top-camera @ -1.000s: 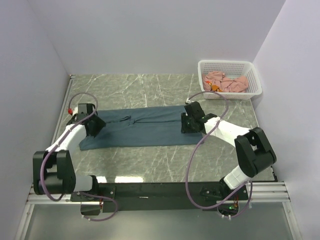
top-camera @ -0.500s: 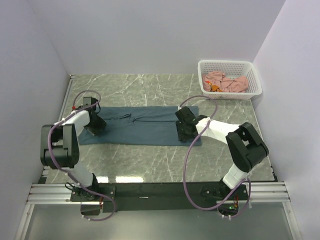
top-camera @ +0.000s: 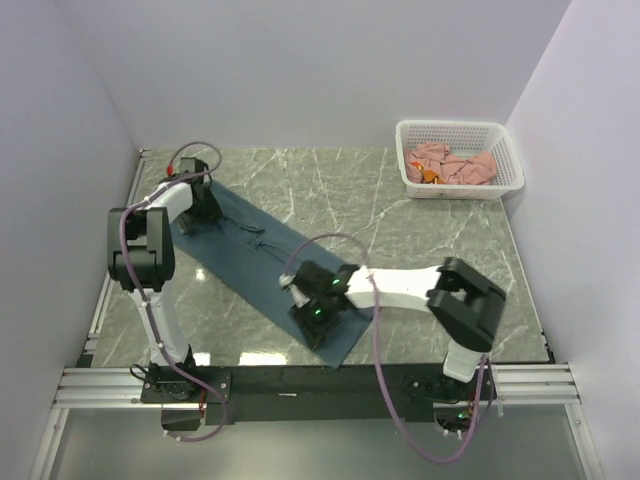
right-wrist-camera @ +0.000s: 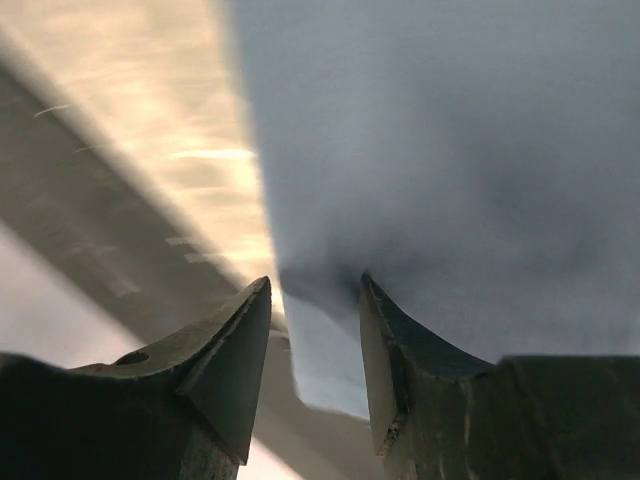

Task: Fold and stack the t-shirts
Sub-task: Fold the tshirt

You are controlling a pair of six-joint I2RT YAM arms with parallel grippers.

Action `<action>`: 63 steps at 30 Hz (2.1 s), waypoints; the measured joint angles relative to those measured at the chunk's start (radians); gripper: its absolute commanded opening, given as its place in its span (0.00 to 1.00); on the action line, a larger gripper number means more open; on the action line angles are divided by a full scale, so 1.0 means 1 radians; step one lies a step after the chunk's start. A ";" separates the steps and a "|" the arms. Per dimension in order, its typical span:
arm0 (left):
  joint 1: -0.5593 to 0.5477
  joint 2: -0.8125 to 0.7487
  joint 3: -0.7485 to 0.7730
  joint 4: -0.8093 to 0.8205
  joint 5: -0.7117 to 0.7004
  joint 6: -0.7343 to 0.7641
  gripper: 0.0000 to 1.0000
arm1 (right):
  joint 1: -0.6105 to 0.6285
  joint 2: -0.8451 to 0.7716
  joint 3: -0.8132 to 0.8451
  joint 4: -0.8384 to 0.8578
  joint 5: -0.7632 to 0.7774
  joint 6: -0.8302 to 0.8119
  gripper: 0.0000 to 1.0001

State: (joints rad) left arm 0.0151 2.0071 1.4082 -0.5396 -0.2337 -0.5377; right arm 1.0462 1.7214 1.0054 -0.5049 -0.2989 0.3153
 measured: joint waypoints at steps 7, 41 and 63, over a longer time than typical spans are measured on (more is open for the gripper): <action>-0.152 0.213 0.304 0.032 -0.027 0.134 0.91 | 0.165 0.249 0.329 -0.097 -0.111 -0.030 0.48; -0.349 -0.016 0.122 -0.030 -0.021 -0.182 0.73 | -0.161 -0.162 -0.083 0.013 0.116 -0.013 0.43; -0.351 0.315 0.505 -0.070 -0.023 -0.051 0.96 | -0.087 0.007 0.043 0.004 0.053 0.087 0.47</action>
State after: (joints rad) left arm -0.3355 2.3219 1.9133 -0.6098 -0.2562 -0.5892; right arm 0.9596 1.7283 1.0485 -0.5007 -0.2462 0.4026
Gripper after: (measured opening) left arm 0.936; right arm 0.460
